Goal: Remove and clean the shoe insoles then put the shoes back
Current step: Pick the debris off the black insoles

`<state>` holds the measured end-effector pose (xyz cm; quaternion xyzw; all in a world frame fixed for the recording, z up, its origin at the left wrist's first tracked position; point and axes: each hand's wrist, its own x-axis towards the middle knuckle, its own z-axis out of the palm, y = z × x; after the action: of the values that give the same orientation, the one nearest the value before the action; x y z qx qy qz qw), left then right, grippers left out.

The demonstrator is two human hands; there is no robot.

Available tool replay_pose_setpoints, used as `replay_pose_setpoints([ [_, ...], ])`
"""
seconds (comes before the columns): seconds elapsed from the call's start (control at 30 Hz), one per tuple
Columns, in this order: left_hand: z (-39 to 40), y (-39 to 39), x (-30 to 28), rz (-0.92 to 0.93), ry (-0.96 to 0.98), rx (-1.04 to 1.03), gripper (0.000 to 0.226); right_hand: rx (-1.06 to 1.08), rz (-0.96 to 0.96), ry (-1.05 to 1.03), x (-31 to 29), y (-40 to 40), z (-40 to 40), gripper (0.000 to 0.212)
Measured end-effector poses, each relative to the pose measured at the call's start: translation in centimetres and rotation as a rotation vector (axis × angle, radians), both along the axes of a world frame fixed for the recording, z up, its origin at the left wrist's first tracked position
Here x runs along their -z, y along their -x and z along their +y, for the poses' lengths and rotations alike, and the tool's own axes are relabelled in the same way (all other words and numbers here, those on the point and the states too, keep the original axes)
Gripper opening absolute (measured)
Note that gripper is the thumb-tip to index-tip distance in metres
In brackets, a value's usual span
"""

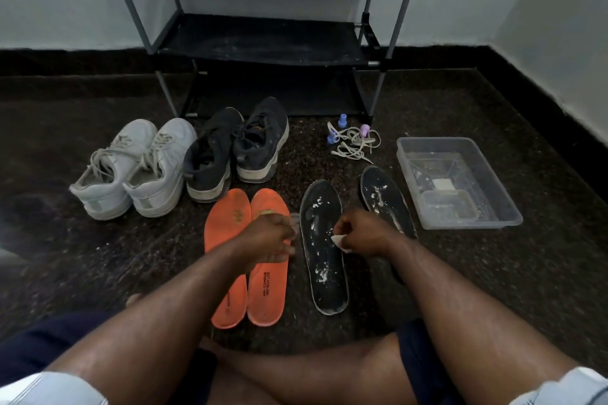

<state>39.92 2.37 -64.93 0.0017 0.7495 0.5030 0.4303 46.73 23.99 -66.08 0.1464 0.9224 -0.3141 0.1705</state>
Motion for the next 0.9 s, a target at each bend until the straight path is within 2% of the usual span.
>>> replay_pose_setpoints([
  [0.13,2.0,0.7,0.6,-0.106,-0.152,-0.103,0.03,0.12,0.091,0.059,0.7,0.8,1.0,0.012],
  [0.2,2.7,0.9,1.0,-0.134,-0.183,-0.137,0.029,0.171,0.156,-0.001,1.0,1.3,1.9,0.01],
  [0.27,3.0,1.2,1.4,-0.146,-0.183,-0.156,0.029,0.165,0.207,-0.07,1.2,1.7,2.2,0.007],
  [0.4,2.9,1.9,2.0,-0.172,-0.192,-0.2,0.029,0.11,0.295,-0.035,1.8,3.2,1.5,0.012],
  [0.7,2.7,2.3,3.0,-0.247,-0.155,-0.166,0.033,0.115,0.244,0.002,3.0,3.7,0.9,0.011],
  [0.8,2.5,2.3,3.0,-0.255,-0.149,-0.142,0.037,0.202,0.254,0.089,2.5,4.2,1.1,0.019],
  [0.9,2.4,2.3,3.1,-0.253,-0.132,-0.115,0.038,0.297,0.394,0.075,1.2,5.3,2.1,0.016],
])
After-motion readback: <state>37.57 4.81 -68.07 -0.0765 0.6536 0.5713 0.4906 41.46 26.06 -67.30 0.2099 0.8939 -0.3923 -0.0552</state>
